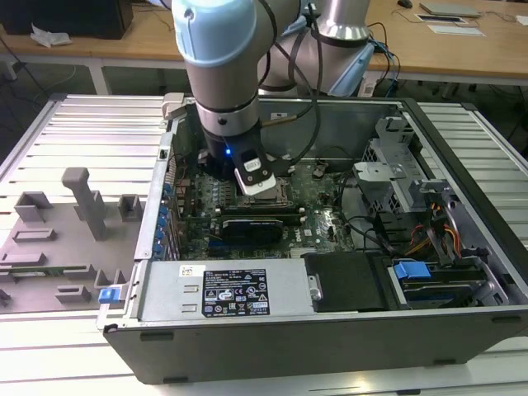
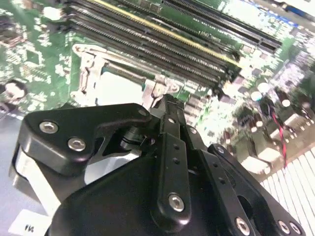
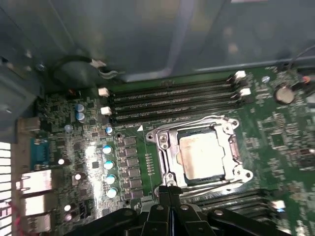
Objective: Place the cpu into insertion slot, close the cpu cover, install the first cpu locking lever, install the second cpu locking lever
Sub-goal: 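Install the second cpu locking lever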
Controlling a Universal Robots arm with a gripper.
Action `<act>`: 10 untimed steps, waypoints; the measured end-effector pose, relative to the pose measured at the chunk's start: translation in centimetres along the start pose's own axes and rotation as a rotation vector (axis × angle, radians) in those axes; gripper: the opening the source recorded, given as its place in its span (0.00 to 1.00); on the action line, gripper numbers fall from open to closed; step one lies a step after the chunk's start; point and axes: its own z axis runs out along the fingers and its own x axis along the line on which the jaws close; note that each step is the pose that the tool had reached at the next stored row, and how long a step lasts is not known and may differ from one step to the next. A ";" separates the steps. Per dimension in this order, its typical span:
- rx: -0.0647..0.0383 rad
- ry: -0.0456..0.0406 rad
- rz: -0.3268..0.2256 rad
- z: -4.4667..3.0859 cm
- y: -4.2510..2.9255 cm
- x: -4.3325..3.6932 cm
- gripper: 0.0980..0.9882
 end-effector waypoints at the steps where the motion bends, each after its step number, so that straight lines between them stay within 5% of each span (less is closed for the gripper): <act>1: 0.002 -0.0004 0.000 -0.44 0.11 -0.05 0.01; 6: 0.043 0.0145 0.008 -0.84 0.35 -0.87 0.01; 10: 0.045 0.0180 0.010 -0.63 0.62 -2.80 0.01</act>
